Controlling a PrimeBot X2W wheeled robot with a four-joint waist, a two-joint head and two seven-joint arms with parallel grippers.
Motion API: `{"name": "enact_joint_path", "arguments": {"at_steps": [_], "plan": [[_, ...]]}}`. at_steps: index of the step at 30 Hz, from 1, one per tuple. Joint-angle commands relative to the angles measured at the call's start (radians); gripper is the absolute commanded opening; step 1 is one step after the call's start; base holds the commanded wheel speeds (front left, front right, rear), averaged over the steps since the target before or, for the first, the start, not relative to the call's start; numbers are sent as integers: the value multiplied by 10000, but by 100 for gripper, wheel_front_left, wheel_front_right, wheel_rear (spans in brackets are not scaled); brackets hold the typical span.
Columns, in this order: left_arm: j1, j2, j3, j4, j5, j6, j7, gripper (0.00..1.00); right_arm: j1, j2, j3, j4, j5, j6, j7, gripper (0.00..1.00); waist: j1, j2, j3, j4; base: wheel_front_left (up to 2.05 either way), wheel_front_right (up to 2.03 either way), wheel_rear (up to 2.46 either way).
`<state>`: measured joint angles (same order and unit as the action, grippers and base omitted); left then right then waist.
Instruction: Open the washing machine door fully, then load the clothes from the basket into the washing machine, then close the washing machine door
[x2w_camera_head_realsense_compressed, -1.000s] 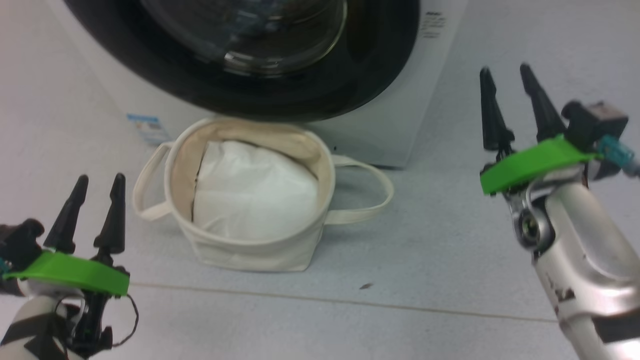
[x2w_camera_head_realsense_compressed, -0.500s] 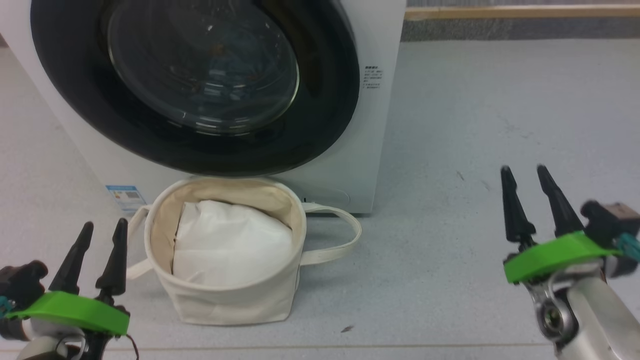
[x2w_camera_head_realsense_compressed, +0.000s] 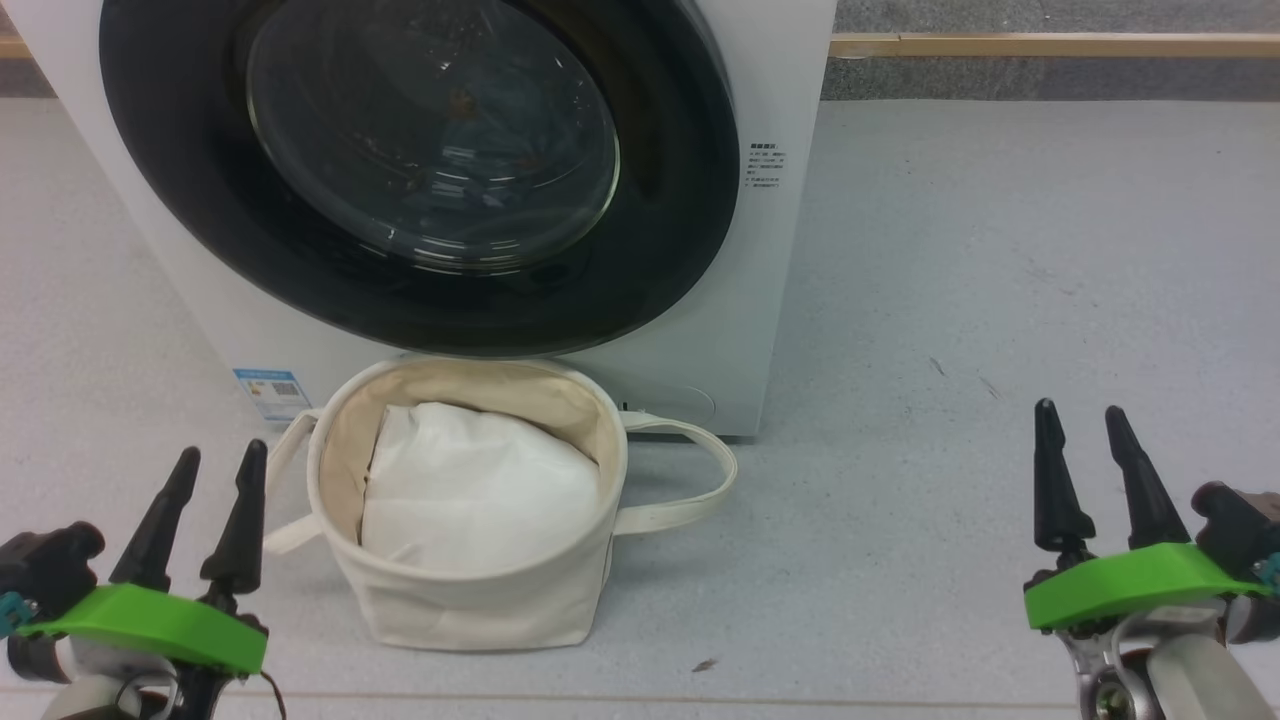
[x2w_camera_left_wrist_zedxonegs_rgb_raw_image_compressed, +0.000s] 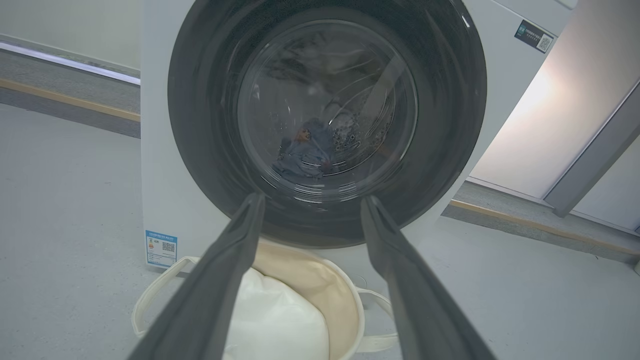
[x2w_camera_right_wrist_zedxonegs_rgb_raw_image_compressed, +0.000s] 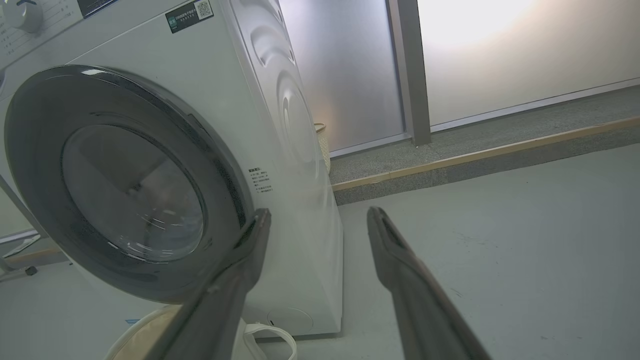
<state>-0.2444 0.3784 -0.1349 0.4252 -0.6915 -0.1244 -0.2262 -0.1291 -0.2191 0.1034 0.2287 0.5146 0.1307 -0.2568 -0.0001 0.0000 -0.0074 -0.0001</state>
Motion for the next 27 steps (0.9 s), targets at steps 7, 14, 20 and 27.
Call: {"name": "enact_joint_path", "arguments": {"at_steps": [7, 14, 20, 27], "plan": [[-290, 443, 332, -473, -6, -24, -49, 100, -349, 90, 260, -329, -303, 0, -49, 100, 1, 0, -36, 23, 0, 0, 0], [-327, 486, 285, -526, -19, -19, -52, 100, -445, 120, 395, -175, -305, 0, -49, 100, 1, 0, -22, 25, 0, 0, 0], [-372, 525, 256, -587, -47, -24, -89, 100, -542, 150, 473, -113, -267, 0, -49, 100, 1, 0, 61, 16, 0, 0, 0], [-452, 533, 214, -519, -70, -2, -121, 100, -646, 151, 553, 0, -225, 0, -49, 100, 1, 0, 97, 27, 0, 0, 0]]}}
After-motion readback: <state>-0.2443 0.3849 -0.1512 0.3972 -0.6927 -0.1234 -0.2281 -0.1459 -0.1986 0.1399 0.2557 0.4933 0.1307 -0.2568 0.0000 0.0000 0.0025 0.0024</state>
